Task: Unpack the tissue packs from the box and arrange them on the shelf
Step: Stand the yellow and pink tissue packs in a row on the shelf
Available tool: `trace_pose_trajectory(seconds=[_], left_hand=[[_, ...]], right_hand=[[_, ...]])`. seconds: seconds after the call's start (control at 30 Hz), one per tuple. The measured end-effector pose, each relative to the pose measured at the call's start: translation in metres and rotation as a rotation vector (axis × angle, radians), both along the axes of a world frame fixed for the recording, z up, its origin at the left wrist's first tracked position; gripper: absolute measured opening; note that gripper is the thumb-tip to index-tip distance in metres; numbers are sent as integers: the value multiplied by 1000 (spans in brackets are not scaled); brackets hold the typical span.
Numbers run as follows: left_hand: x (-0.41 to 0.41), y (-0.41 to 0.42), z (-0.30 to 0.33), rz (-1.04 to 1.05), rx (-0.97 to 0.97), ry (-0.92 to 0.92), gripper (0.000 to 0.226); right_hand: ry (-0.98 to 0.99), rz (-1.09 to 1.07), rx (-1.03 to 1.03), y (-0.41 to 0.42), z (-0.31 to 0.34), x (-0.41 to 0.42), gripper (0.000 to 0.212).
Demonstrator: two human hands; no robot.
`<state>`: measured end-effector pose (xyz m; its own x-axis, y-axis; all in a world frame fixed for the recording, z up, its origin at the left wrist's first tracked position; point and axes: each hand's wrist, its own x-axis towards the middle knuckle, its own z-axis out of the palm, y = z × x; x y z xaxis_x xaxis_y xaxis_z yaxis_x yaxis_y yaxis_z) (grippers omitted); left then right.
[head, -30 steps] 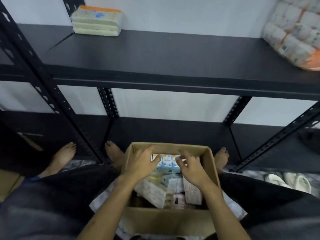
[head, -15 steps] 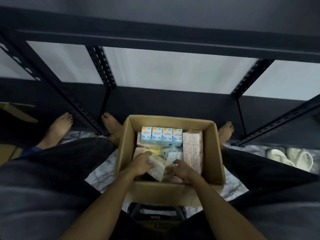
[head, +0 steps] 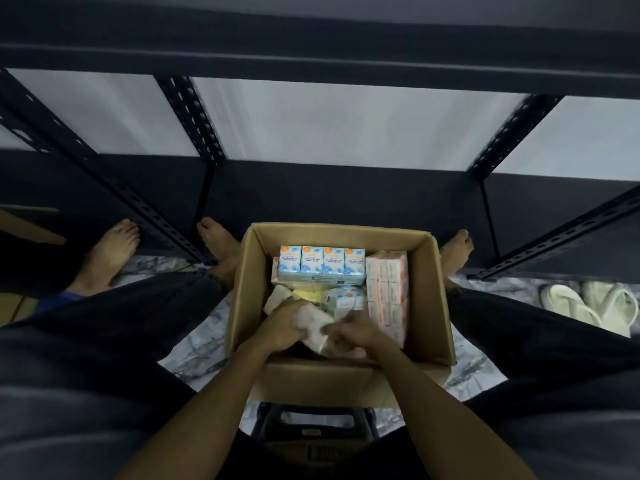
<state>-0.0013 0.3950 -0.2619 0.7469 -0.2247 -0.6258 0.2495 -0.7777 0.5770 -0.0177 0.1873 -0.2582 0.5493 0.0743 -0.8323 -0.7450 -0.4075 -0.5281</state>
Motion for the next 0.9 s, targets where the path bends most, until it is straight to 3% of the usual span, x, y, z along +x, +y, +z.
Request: trace_pose_trajectory(seconds=[0.07, 0.2, 0.37, 0.5, 0.63, 0.8, 0.9], left_hand=[[3, 2, 2, -38, 49, -12, 88], [16, 2, 3, -361, 113, -3, 114], [9, -2, -18, -349, 163, -127, 97], [19, -3, -23, -350, 144, -160, 88], [25, 0, -20, -274, 101, -165, 81], [40, -4, 0, -306, 186, -79, 64], [37, -5, -2, -230, 120, 50, 68]], right_hand=[[140, -133, 129, -20, -1, 1, 61], [267, -89, 192, -40, -4, 5, 71], [-104, -26, -361, -40, 6, 14, 58], [-166, -179, -636, -56, 16, 16, 58], [-202, -179, -591, -50, 5, 15, 70], [-320, -155, -473, -63, -3, 22, 58], [-333, -135, -378, -84, -19, 23, 50]])
